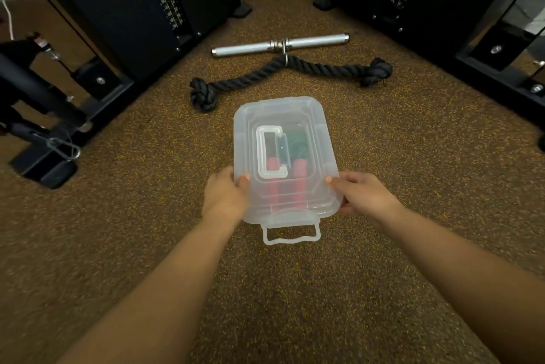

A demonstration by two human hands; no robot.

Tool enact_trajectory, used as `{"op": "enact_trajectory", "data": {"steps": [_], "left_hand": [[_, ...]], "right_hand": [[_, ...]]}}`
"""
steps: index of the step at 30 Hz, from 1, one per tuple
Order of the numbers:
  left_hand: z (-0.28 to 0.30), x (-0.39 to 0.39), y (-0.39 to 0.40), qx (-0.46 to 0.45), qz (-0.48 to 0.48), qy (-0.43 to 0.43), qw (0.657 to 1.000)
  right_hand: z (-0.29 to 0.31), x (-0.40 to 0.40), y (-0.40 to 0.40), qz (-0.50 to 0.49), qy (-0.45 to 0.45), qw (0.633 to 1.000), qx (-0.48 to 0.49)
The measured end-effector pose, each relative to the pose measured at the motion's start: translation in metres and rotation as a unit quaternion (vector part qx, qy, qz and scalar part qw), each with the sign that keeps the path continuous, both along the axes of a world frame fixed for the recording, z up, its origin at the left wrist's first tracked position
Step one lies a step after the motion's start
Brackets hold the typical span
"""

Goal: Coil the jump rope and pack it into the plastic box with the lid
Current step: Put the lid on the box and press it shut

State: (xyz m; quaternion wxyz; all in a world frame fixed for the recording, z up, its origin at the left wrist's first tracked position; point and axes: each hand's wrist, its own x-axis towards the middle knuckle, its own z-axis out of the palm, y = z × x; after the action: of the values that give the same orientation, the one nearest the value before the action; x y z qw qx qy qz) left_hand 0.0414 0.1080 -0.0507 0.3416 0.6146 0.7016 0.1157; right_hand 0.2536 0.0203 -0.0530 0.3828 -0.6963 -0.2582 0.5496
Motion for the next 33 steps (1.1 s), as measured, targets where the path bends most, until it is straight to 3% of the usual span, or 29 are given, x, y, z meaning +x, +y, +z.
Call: {"op": "enact_trajectory", "data": {"steps": [3,6,9,13,16,18,20,21,22,23,33], "left_hand": [[0.005,0.004,-0.03,0.158,-0.195,0.011,0.968],[0.003,0.002,-0.055,0.137,-0.398,0.074,0.904],[-0.008,-0.005,-0.055,0.094,-0.451,0.125,0.879],[-0.01,-0.005,-0.05,0.124,-0.452,0.13,0.874],[-0.007,-0.005,-0.047,0.128,-0.44,0.11,0.882],[-0.003,-0.004,-0.047,0.13,-0.439,0.115,0.881],[0.002,-0.001,-0.045,0.139,-0.443,0.129,0.876],[0.004,0.0,-0.044,0.142,-0.445,0.134,0.874],[0.006,0.001,-0.043,0.142,-0.448,0.138,0.872],[0.007,0.001,-0.042,0.135,-0.449,0.137,0.872],[0.003,0.001,-0.029,0.072,-0.454,0.099,0.883]], "right_hand": [[-0.008,-0.006,-0.008,-0.021,0.027,0.999,-0.032],[-0.019,-0.021,-0.022,0.021,0.105,0.989,-0.102],[-0.017,-0.036,-0.025,0.012,0.212,0.972,-0.098],[-0.015,-0.041,-0.023,-0.052,0.203,0.974,-0.083],[-0.011,-0.041,-0.033,-0.03,0.073,0.995,-0.055],[-0.003,-0.034,-0.041,0.053,-0.169,0.984,0.031],[0.001,-0.026,-0.045,0.194,-0.42,0.874,0.148],[0.0,-0.023,-0.043,0.268,-0.492,0.809,0.178],[-0.002,-0.021,-0.04,0.326,-0.529,0.762,0.184],[-0.007,-0.02,-0.037,0.36,-0.543,0.739,0.173],[-0.017,-0.023,-0.031,0.362,-0.611,0.661,0.244]]}}
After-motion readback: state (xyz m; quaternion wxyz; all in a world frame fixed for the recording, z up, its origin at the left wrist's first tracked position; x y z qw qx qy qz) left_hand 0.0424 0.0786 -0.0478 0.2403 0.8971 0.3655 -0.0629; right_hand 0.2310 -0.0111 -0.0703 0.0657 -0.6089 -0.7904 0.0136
